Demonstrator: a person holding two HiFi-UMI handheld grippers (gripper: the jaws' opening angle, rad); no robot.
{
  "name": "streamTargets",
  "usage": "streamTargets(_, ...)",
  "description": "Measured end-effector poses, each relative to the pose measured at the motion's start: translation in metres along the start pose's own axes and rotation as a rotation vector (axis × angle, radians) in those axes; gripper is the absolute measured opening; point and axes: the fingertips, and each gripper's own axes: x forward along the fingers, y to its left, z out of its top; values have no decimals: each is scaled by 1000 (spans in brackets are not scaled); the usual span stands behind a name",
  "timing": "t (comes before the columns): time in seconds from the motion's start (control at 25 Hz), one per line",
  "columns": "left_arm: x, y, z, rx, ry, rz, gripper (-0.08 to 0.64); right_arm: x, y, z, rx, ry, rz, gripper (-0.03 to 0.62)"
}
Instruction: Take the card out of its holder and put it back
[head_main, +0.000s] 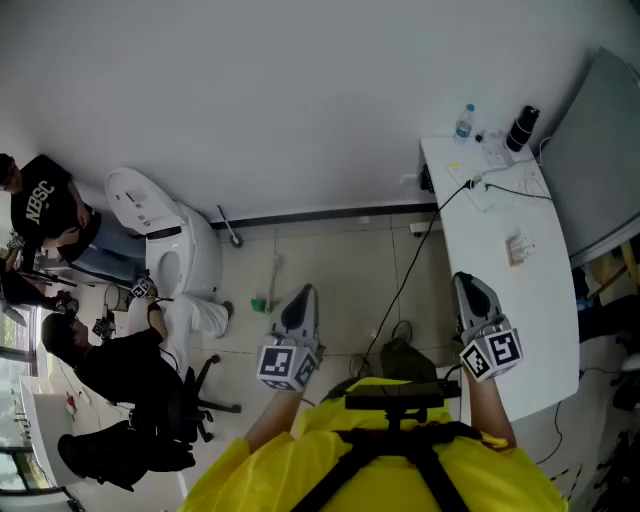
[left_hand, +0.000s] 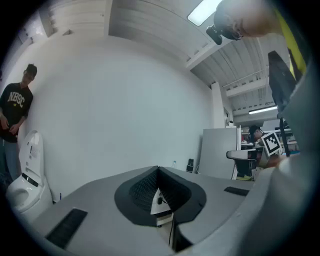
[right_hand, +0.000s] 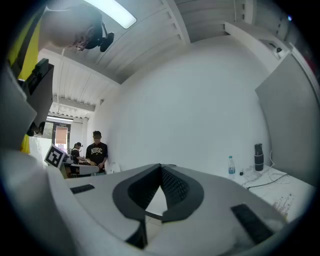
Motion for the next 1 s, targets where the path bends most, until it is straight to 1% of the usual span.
streamTargets(0.16,56,6,-1,17,2,-18,2,44,-42,-3,15,1,-6,6)
streamTargets(0.28,106,5,4,33,-17,-31,2,73,-79,-6,8,-10,-19,6)
streamTargets(0.36,143,5,10,28,-30,-29,2,93,-105,-8,28,-2,-23,6)
streamTargets(0.44,185,-2,22,38,-34,-62,2,114,-129,-2,40,-1,-27,6)
streamTargets(0.48,207,-7,30,48,-35,-95,2,124,-142,3,35,-6,-32,6)
streamTargets(0.52,230,-14,36,56,-33,-137,26,133,-155,8,27,-10,-41,6)
streamTargets(0.56,252,-20,40,60,-28,-183,78,141,-168,11,24,-12,-55,6)
streamTargets(0.6,272,-27,42,65,-24,-228,100,145,-183,13,27,-14,-76,6)
streamTargets(0.68,310,-45,41,88,-14,-305,100,140,-213,18,42,-29,-134,6)
streamTargets(0.76,347,-72,38,116,7,-390,100,118,-239,20,53,-54,-222,6)
streamTargets(0.8,364,-89,36,126,17,-449,100,102,-251,19,60,-62,-278,6)
streamTargets(0.92,409,-156,29,128,30,-665,98,50,-286,8,96,-64,-454,6)
streamTargets(1.0,432,-205,21,141,49,-787,98,15,-309,1,121,-68,-566,6)
